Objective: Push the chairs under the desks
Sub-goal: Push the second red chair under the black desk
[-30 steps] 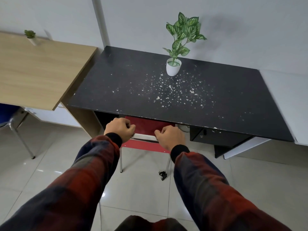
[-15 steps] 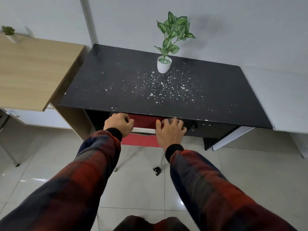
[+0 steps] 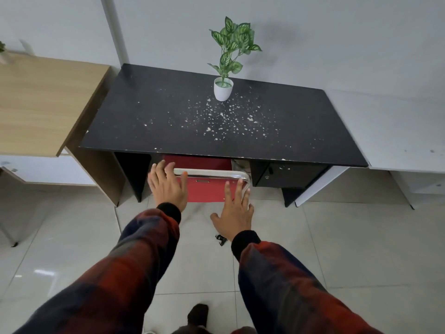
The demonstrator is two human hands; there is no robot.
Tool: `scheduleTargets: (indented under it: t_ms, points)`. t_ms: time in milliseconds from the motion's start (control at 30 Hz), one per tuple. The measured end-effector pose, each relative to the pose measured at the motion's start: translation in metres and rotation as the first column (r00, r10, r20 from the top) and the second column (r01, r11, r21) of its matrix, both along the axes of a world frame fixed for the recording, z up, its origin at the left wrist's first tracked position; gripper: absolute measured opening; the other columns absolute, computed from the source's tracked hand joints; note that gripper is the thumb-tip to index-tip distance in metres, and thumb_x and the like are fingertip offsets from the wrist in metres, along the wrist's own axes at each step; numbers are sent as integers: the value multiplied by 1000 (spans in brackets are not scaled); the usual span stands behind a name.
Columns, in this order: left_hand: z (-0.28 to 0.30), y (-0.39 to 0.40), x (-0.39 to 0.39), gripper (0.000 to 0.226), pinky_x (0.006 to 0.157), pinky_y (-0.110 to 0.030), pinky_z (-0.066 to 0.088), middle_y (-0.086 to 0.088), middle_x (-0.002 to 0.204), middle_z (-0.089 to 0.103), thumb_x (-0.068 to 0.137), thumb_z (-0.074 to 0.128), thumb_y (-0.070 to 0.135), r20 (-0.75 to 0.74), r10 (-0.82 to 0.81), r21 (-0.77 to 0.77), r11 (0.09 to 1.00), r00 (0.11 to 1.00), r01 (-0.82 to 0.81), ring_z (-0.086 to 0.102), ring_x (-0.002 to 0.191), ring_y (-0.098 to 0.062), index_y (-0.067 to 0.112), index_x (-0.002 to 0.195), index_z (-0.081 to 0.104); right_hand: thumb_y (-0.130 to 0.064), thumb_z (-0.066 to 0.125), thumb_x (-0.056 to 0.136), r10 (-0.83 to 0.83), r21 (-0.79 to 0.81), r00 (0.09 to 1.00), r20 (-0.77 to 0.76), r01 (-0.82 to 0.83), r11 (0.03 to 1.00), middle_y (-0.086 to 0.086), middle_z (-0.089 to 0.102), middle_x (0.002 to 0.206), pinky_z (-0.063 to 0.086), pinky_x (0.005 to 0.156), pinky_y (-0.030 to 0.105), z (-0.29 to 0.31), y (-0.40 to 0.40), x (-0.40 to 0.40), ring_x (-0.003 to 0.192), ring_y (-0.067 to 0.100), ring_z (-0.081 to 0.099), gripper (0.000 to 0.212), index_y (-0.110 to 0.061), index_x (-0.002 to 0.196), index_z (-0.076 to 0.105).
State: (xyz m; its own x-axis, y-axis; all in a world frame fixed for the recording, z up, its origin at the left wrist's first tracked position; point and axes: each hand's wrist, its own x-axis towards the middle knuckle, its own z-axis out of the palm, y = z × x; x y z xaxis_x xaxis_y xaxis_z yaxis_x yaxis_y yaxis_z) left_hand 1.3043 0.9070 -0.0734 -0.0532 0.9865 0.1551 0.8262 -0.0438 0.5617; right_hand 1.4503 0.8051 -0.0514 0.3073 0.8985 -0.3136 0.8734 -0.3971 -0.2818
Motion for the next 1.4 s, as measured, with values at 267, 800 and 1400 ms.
scheduleTargets:
  t_ms: [267,800,1400]
  points:
    - [-3,-76,-4,67,118,-43,24,-8,162,19,93,59,27,51,-147,-330,931,988,156,23,147,-29,13,151,31,-36,58,95,-142,-133,895,-423,93,987,6,39,158,36,116,41,7,-39,2,142,26,39,61,-17,151,43]
    - [60,-243,58,31,97,-20,31,-1,132,59,95,57,16,387,-159,-325,898,908,296,48,127,-17,12,126,62,-27,61,97,-166,68,800,-576,249,966,4,52,147,36,104,27,59,-190,69,137,20,46,44,-16,139,56]
    - [75,-427,73,32,100,-14,24,0,141,53,95,59,19,287,-236,-304,897,929,322,43,134,-15,16,127,60,-25,59,98,-143,111,780,-609,262,959,5,53,146,35,92,22,59,-354,91,115,17,54,48,-15,144,52]
